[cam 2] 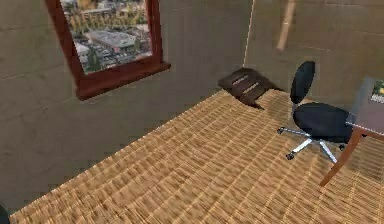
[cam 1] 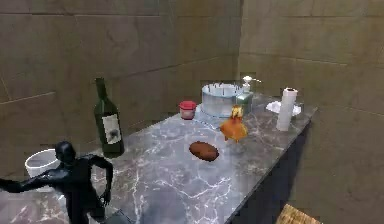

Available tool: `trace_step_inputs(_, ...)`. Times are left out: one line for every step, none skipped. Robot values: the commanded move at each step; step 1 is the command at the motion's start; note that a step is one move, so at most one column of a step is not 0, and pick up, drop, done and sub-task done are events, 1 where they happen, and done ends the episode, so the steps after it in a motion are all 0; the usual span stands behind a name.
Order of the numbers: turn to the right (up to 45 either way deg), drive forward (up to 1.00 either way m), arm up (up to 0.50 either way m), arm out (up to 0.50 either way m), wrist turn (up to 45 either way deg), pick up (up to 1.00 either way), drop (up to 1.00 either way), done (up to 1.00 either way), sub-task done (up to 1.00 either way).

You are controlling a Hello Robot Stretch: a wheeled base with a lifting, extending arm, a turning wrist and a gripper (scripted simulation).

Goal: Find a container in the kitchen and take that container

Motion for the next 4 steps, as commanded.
trace_step_inputs(-45.0, 0.0, 0.0, 0.0, 0.0, 0.0, 0.0, 0.0, 0.0)
trace_step_inputs(-45.0, 0.0, 0.0, 0.0, 0.0, 0.0, 0.0, 0.0, 0.0)
trace_step_inputs(-33.0, 0.0, 0.0, 0.0, 0.0, 0.0, 0.0, 0.0, 0.0)
trace_step_inputs(0.0, 0.0, 0.5, 0.0, 0.0, 0.0, 0.0, 0.0, 0.0)
